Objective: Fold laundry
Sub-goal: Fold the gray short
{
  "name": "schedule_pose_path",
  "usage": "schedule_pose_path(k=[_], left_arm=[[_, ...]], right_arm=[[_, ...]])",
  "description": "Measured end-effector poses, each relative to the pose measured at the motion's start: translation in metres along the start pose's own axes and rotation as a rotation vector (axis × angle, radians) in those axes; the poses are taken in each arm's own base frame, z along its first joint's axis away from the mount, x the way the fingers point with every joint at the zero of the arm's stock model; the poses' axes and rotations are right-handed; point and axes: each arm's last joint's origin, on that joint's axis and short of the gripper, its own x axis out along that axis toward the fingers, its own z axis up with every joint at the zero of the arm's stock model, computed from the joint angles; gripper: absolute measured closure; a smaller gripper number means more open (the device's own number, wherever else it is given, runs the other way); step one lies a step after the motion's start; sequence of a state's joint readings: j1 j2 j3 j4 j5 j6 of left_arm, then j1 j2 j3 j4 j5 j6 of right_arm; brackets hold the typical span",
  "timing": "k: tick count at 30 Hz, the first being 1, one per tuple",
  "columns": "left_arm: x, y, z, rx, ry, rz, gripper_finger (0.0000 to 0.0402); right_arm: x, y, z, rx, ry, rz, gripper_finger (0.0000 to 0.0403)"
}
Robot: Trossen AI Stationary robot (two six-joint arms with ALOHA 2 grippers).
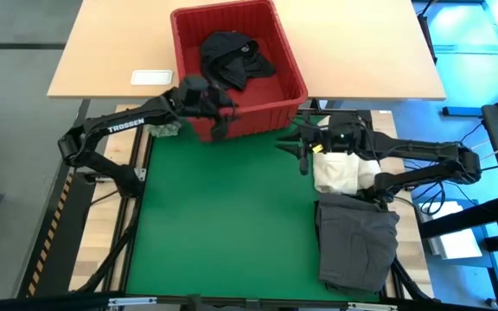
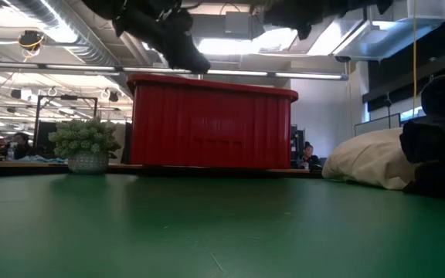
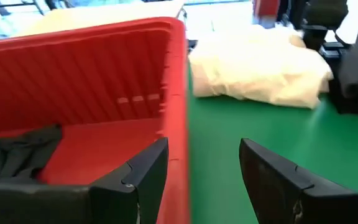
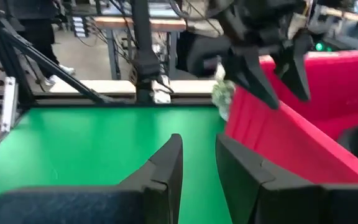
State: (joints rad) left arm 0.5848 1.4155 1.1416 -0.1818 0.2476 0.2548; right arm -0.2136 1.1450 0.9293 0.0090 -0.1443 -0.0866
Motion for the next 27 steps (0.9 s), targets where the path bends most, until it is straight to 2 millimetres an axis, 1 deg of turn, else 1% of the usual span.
schedule_pose_path(k=[4,7,11,14,17,19,21,24,27], left_arm=[[-0.002,0.012,-0.005,-0.008,0.023,0.105,0.0211],[-0.003,0.015,-0.01,0.021,0.086,0.177,0.0211],[-0.003,0.012,-0.015,0.044,0.155,0.162,0.0211],[-0.003,0.007,-0.019,0.041,0.205,0.148,0.0211],[-0.009,0.006,-0.013,0.044,0.222,0.137,0.0211],[-0.014,0.006,-0.003,0.054,0.222,0.14,0.0211],[-0.019,0.005,0.002,0.048,0.245,0.123,0.0211],[-0.021,0.001,0.004,0.032,0.283,0.092,0.0211],[-0.023,0.0,-0.001,0.024,0.336,0.089,0.0211]], right_arm=[[-0.001,-0.016,-0.012,0.032,0.033,-0.056,0.0306],[-0.002,-0.023,-0.017,0.056,0.048,-0.085,0.0306],[-0.005,-0.033,-0.018,0.062,0.049,-0.119,0.0306],[-0.008,-0.045,-0.018,0.07,0.036,-0.126,0.0306],[-0.012,-0.054,-0.018,0.082,0.014,-0.103,0.0306],[-0.014,-0.058,-0.018,0.086,0.01,-0.093,0.0306],[-0.015,-0.06,-0.018,0.089,0.011,-0.097,0.0306],[-0.014,-0.06,-0.019,0.09,0.015,-0.096,0.0306],[-0.013,-0.06,-0.021,0.092,0.026,-0.094,0.0306]])
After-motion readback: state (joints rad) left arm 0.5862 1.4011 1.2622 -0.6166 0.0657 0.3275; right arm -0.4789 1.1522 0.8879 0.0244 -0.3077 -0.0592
